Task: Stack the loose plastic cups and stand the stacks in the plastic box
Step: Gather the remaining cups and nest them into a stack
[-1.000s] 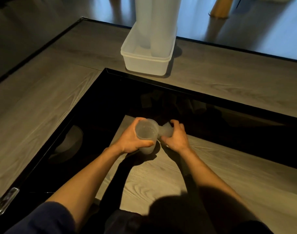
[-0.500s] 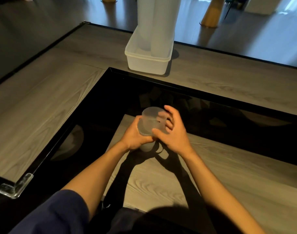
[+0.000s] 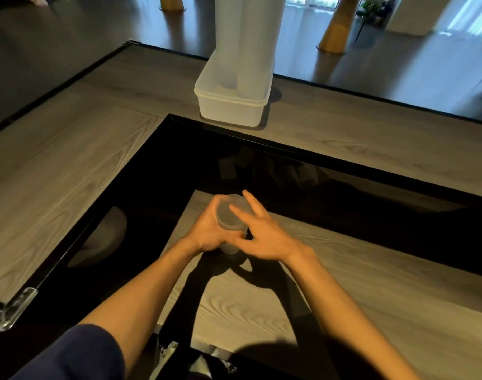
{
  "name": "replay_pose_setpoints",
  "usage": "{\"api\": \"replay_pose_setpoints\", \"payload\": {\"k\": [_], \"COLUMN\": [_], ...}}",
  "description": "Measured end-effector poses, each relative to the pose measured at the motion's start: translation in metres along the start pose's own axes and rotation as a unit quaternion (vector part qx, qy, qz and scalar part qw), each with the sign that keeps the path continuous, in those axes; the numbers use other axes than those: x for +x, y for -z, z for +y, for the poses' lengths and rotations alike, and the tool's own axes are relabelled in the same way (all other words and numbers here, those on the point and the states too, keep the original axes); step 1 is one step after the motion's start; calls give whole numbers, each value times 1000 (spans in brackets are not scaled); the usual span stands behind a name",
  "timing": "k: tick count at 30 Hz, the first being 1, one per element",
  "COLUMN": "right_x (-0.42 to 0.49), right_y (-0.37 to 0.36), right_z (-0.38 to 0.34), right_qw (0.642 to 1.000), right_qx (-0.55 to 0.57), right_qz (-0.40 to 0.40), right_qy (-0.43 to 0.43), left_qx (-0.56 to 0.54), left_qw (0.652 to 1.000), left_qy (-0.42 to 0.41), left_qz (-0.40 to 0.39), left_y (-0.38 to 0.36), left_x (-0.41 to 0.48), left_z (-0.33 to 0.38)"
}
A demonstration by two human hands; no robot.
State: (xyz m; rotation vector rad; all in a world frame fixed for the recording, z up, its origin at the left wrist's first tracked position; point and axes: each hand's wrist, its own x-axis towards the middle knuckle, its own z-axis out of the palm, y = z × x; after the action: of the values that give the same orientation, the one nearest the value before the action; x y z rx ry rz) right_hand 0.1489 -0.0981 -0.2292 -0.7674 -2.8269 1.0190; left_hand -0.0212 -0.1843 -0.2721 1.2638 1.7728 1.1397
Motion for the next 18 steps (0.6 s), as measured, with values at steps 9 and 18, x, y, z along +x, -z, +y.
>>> {"api": "replay_pose_setpoints", "payload": {"k": [9,18], "right_x": [-5,36], "right_y": [6,21], "right_z": [37,113], "right_qw": [925,924], "right_qx": [195,-46], "right_qz": [281,177], "right_qy": [-163,-336], "left_qx": [16,-2], "left_qw": [999,997], "left_qy": [-27,-71], "left_qz": [18,-15], "left_y": [-11,-26], "left_x": [26,62], "left_z": [4,-11]}}
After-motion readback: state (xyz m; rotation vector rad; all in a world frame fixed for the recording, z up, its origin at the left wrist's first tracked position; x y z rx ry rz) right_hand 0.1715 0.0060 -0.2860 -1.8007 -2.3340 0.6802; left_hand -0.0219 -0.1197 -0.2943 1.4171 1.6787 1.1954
